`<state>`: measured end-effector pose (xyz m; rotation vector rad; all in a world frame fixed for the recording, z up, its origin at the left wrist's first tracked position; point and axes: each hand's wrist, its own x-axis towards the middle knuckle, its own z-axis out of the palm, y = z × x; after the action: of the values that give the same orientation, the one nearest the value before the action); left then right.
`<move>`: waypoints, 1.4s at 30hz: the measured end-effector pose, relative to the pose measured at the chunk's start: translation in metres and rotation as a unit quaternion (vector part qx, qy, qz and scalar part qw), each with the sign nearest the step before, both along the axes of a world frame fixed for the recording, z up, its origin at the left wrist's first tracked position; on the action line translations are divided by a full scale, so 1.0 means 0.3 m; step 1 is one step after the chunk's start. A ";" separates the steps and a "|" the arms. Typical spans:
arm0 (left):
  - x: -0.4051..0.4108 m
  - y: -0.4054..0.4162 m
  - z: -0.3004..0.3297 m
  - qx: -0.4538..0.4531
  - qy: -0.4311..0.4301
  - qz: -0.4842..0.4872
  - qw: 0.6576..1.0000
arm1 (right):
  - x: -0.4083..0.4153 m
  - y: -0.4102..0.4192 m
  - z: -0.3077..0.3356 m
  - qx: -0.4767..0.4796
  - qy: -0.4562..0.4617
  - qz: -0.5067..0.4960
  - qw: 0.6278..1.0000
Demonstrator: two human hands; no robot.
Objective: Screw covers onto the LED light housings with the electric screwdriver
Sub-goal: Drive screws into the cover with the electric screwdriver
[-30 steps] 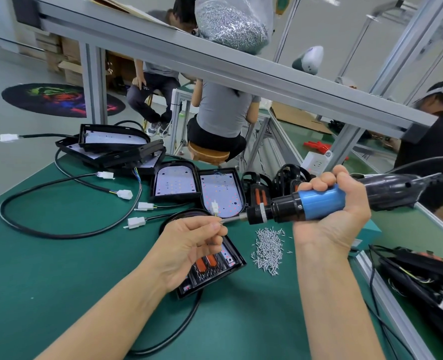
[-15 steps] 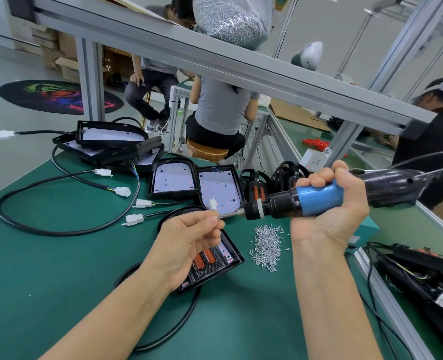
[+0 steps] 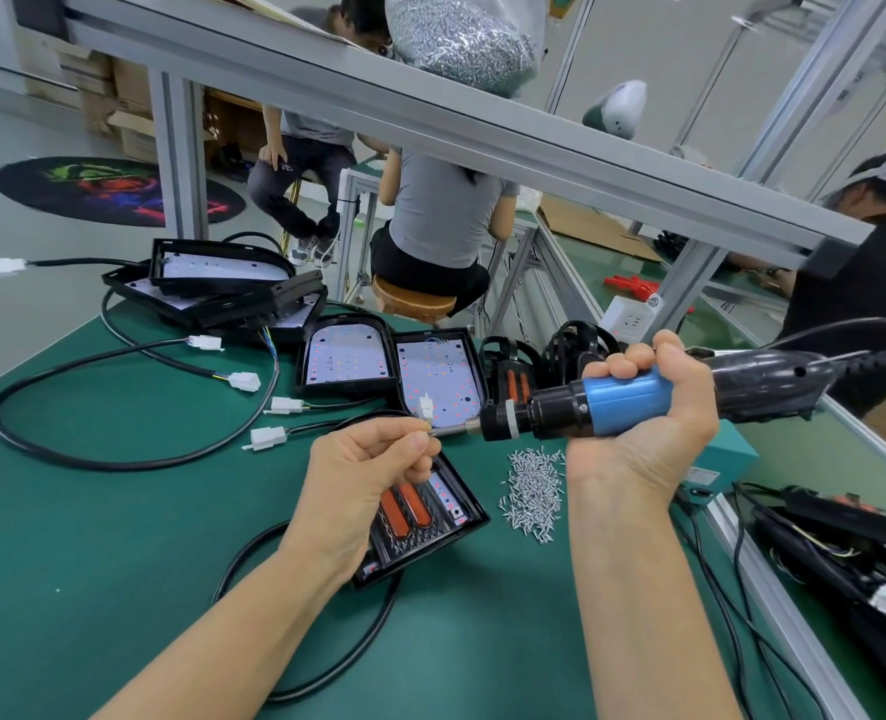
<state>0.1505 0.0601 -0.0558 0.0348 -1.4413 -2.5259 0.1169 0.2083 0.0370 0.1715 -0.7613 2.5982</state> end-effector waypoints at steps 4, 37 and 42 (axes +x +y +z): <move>-0.014 -0.049 0.008 -0.051 0.008 0.000 0.999 | -0.008 0.009 -0.005 0.002 -0.004 0.000 1.000; -0.180 -0.148 -0.098 0.031 -0.257 0.012 0.966 | -0.131 -0.081 -0.091 0.118 -0.002 -0.061 0.991; -0.175 -0.132 -0.100 0.031 -0.247 0.057 0.967 | -0.141 -0.097 -0.105 0.140 -0.004 -0.063 0.988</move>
<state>0.0981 0.0205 -0.0858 0.7841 -1.4630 -2.5717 0.0746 0.1793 0.0056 0.1897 -1.1020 2.3664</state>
